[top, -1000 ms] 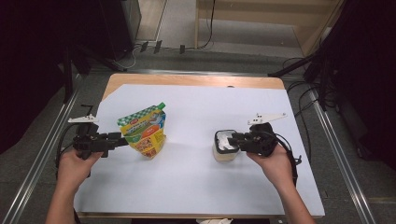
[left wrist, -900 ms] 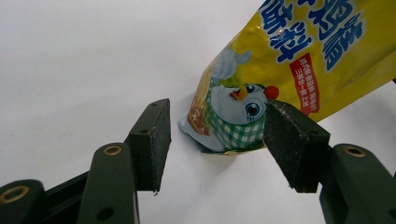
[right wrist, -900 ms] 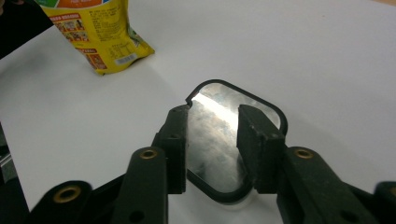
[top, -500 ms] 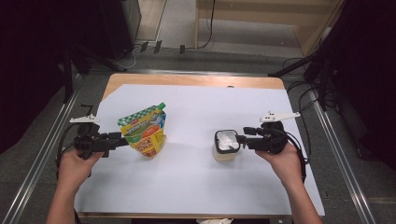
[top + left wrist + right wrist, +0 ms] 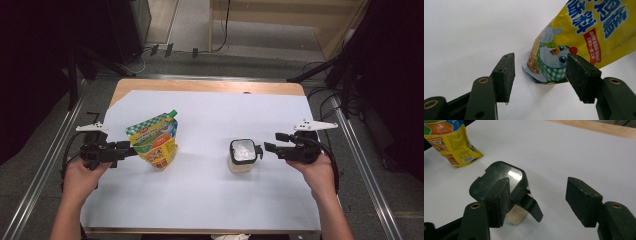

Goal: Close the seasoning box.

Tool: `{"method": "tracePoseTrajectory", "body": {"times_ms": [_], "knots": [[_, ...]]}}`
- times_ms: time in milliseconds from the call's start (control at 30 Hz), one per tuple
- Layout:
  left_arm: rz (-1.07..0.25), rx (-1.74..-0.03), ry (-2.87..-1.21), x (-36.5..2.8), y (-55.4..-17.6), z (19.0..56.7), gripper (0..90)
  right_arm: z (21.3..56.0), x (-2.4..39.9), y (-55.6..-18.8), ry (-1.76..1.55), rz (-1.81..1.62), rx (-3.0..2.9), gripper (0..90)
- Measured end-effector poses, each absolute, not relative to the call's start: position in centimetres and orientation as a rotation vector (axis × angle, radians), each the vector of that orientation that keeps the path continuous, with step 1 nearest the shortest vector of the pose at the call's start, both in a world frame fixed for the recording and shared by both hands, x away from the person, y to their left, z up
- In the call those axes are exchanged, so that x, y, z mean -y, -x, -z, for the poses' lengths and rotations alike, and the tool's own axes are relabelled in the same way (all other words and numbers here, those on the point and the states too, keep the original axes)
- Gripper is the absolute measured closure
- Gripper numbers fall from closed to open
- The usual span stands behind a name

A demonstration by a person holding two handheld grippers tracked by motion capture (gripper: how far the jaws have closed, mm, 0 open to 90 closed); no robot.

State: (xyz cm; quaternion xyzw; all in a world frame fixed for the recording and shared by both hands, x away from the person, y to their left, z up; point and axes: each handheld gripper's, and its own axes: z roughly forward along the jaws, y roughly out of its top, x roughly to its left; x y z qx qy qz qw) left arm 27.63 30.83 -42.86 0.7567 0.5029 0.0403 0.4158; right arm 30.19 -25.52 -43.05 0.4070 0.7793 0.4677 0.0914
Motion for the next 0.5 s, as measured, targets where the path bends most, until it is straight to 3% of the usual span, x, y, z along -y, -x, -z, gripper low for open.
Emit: {"method": "tracePoseTrajectory", "body": {"times_ms": [500], "knots": [[-0.094, -1.262, -1.890, -31.3, -28.1, 43.0, 40.0, 45.9, 28.6, -30.5, -1.336, -1.346, -2.258, 33.1]]}}
